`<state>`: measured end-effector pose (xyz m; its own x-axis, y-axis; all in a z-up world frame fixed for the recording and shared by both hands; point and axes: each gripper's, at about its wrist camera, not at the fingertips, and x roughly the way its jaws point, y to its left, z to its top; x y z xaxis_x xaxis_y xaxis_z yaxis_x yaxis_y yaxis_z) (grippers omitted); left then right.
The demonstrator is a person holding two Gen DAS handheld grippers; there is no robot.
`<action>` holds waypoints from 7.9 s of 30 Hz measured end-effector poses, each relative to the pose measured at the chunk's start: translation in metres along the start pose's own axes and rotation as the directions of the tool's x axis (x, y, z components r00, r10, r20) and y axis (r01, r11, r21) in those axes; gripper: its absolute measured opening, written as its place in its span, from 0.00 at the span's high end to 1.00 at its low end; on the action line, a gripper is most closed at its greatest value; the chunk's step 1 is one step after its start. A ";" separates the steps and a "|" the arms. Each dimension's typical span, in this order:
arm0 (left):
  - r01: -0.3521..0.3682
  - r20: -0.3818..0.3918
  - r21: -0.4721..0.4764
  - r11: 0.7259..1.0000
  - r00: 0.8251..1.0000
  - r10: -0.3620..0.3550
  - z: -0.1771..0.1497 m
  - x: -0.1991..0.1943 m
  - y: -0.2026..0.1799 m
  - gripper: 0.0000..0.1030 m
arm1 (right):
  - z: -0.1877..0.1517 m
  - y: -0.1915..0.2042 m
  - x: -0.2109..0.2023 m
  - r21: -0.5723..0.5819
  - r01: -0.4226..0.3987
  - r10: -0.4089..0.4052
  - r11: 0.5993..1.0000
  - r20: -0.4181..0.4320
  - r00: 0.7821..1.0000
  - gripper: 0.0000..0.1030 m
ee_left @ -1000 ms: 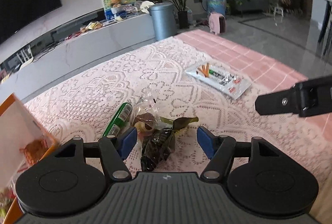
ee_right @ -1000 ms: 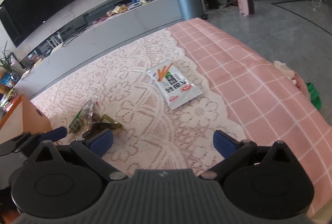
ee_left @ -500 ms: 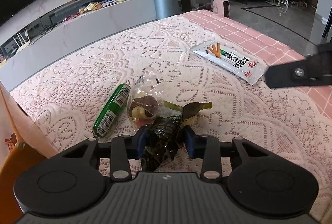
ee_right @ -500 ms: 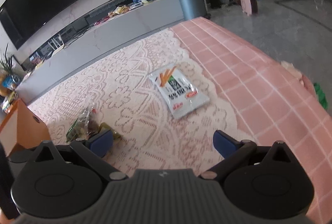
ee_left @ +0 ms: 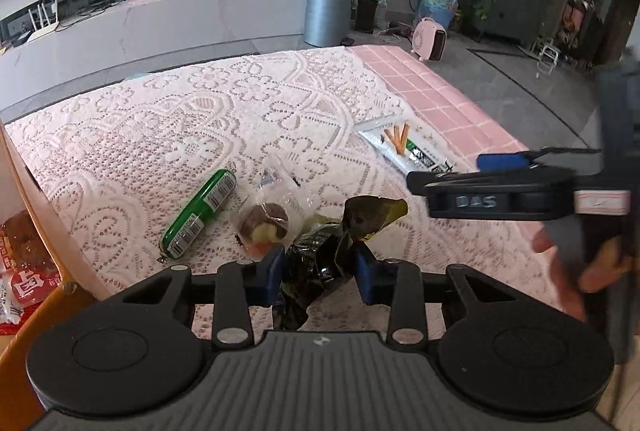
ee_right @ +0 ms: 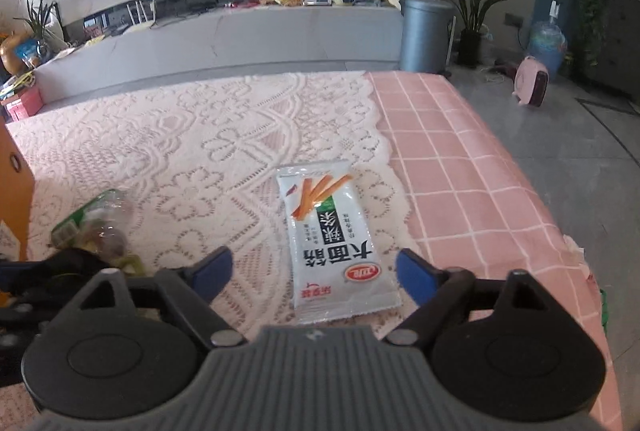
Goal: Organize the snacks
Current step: 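Grasp the dark wrapped snack with the left tool while the right tool grasps the white breadstick packet, then carry both snacks into the orange box and open both tools to release them, then withdraw both open tools from the box toward the green sausage stick and clear bag, then grasp the green sausage stick with the left tool while the right tool grasps the small clear bag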
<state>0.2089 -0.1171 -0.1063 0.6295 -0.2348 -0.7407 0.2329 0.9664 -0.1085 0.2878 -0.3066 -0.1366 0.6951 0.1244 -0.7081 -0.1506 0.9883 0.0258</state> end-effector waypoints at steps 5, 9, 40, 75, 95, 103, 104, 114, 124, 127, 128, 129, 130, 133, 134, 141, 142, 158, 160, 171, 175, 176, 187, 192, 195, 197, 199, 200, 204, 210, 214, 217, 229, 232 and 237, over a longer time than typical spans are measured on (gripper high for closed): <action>0.008 0.003 -0.020 1.000 1.000 -0.008 0.001 -0.002 -0.002 0.60 | 0.002 -0.006 0.021 -0.039 0.028 -0.028 0.999 -0.005 1.000 0.27; 0.003 -0.011 -0.045 0.999 1.000 -0.003 0.000 -0.002 -0.001 0.60 | 0.003 -0.018 0.035 0.017 -0.013 0.014 1.000 -0.022 1.000 0.26; 0.022 0.066 -0.085 0.996 0.998 -0.017 -0.001 -0.060 -0.008 0.61 | -0.008 0.007 -0.027 0.015 0.015 -0.016 1.000 0.062 0.998 0.56; -0.332 0.068 -0.411 0.849 0.917 0.392 -0.028 -0.176 0.170 0.61 | 0.006 0.257 -0.170 -0.265 -0.303 0.355 0.915 0.177 0.918 0.57; -0.603 -0.136 -0.298 0.740 0.794 0.592 -0.052 -0.144 0.209 0.62 | 0.008 0.329 -0.095 -0.365 -0.292 0.289 0.884 -0.065 0.955 0.56; -0.607 -0.158 -0.284 0.742 0.793 0.589 -0.055 -0.140 0.213 0.63 | 0.004 0.335 -0.084 -0.389 -0.305 0.272 0.869 -0.139 0.952 0.56; -0.608 -0.157 -0.281 0.743 0.792 0.589 -0.055 -0.140 0.213 0.64 | 0.004 0.335 -0.083 -0.389 -0.304 0.269 0.870 -0.144 0.952 0.56; -0.604 -0.146 -0.280 0.746 0.795 0.589 -0.056 -0.143 0.214 0.35 | 0.004 0.335 -0.075 -0.367 -0.308 0.241 0.878 -0.217 0.946 0.52; -0.584 -0.105 -0.261 0.769 0.809 0.578 -0.055 -0.145 0.209 0.27 | 0.006 0.332 -0.087 -0.345 -0.301 0.250 0.889 -0.186 0.950 0.30; -0.584 -0.091 -0.253 0.772 0.808 0.582 -0.055 -0.147 0.207 0.27 | 0.007 0.329 -0.095 -0.344 -0.277 0.239 0.897 -0.148 0.960 0.20; -0.583 -0.086 -0.252 0.773 0.809 0.582 -0.055 -0.148 0.206 0.27 | 0.008 0.327 -0.098 -0.343 -0.272 0.239 0.899 -0.134 0.962 0.20; -0.582 -0.081 -0.250 0.774 0.809 0.582 -0.055 -0.149 0.205 0.27 | 0.008 0.325 -0.102 -0.341 -0.267 0.239 0.902 -0.120 0.963 0.20; -0.582 -0.076 -0.250 0.774 0.808 0.584 -0.055 -0.150 0.203 0.27 | 0.009 0.322 -0.105 -0.336 -0.261 0.238 0.905 -0.108 0.965 0.20; -0.587 -0.058 -0.251 0.770 0.803 0.593 -0.054 -0.154 0.198 0.27 | 0.011 0.311 -0.118 -0.315 -0.230 0.229 0.921 -0.042 0.973 0.19; -0.588 -0.051 -0.253 0.768 0.801 0.596 -0.053 -0.156 0.197 0.27 | 0.012 0.307 -0.123 -0.306 -0.217 0.224 0.927 -0.015 0.975 0.19; -0.562 0.051 -0.247 0.789 0.806 0.590 -0.044 -0.173 0.172 0.24 | 0.010 0.266 -0.161 -0.207 -0.119 0.163 0.971 0.207 0.965 0.11; -0.556 0.071 -0.235 0.797 0.808 0.585 -0.043 -0.175 0.165 0.24 | 0.009 0.259 -0.166 -0.191 -0.109 0.152 0.976 0.228 0.962 0.10; -0.255 0.210 -0.006 0.967 0.945 0.250 -0.031 -0.174 0.068 0.18 | -0.020 0.166 -0.202 -0.032 -0.015 0.025 0.999 0.325 0.945 0.04; -0.236 0.204 0.002 0.972 0.951 0.231 -0.031 -0.170 0.062 0.16 | -0.023 0.153 -0.205 -0.014 -0.004 0.008 1.000 0.329 0.944 0.04; -0.234 0.181 0.053 0.971 0.958 0.221 -0.031 -0.140 0.031 0.14 | -0.037 0.109 -0.190 0.034 0.017 -0.026 0.999 0.282 0.959 0.04; -0.231 0.198 0.126 0.965 0.959 0.204 -0.034 -0.133 0.027 0.14 | -0.039 0.101 -0.174 0.004 0.003 -0.004 1.000 0.249 0.969 0.03; -0.225 0.198 0.150 0.963 0.961 0.193 -0.033 -0.131 0.026 0.14 | -0.039 0.100 -0.170 -0.003 0.000 0.001 1.000 0.240 0.971 0.03; -0.177 0.162 0.267 0.947 0.977 0.137 0.006 -0.103 0.027 0.30 | -0.023 0.094 -0.105 -0.035 -0.118 0.122 0.992 0.143 0.982 0.15; -0.090 0.056 0.251 0.964 0.995 0.078 0.028 -0.086 0.040 0.36 | -0.008 0.100 -0.069 -0.019 -0.178 0.179 0.984 0.092 0.980 0.16; -0.053 -0.023 0.232 0.971 0.998 0.060 0.039 -0.071 0.049 0.39 | 0.000 0.103 -0.044 -0.016 -0.203 0.204 0.979 0.058 0.977 0.18; -0.036 -0.066 0.231 0.972 0.996 0.053 0.044 -0.063 0.054 0.40 | 0.005 0.103 -0.026 -0.006 -0.216 0.216 0.976 0.035 0.976 0.24; -0.030 -0.101 0.240 0.970 0.993 0.056 0.048 -0.055 0.057 0.40 | 0.008 0.104 -0.011 0.001 -0.220 0.220 0.975 0.019 0.975 0.28; -0.034 -0.111 0.247 0.968 0.992 0.063 0.050 -0.052 0.057 0.40 | 0.009 0.104 -0.005 0.002 -0.223 0.223 0.975 0.012 0.975 0.28; -0.032 -0.157 0.274 0.961 0.985 0.078 0.056 -0.036 0.057 0.44 | 0.009 0.104 0.012 0.019 -0.247 0.247 0.969 0.003 0.969 0.40; -0.009 -0.247 0.280 0.960 0.966 0.081 0.067 -0.008 0.055 0.55 | 0.006 0.102 0.019 0.031 -0.318 0.318 0.948 -0.009 0.948 0.65; 0.013 -0.307 0.280 0.960 0.949 0.077 0.076 0.010 0.054 0.58 | 0.007 0.100 0.017 0.030 -0.335 0.335 0.942 -0.012 0.942 0.68; 0.020 -0.343 0.284 0.959 0.936 0.082 0.083 0.023 0.052 0.58 | 0.009 0.090 0.011 0.064 -0.321 0.320 0.945 0.013 0.947 0.69; -0.033 -0.483 0.276 0.961 0.859 0.168 0.089 0.084 0.047 0.57 | 0.008 0.066 0.008 0.135 -0.277 0.273 0.951 0.048 0.961 0.70; -0.045 -0.505 0.269 0.962 0.844 0.181 0.088 0.092 0.048 0.59 | 0.006 0.067 0.007 0.120 -0.270 0.266 0.955 0.047 0.963 0.70; -0.095 -0.531 0.248 0.964 0.819 0.217 0.088 0.101 0.050 0.68 | 0.004 0.065 0.011 0.136 -0.269 0.267 0.953 0.036 0.963 0.70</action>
<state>0.3496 -0.1016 -0.1281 0.1726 0.0732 -0.9823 0.3489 0.9280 0.1304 0.2887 -0.2402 -0.1401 0.6545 0.3869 -0.6496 -0.2349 0.9207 0.3117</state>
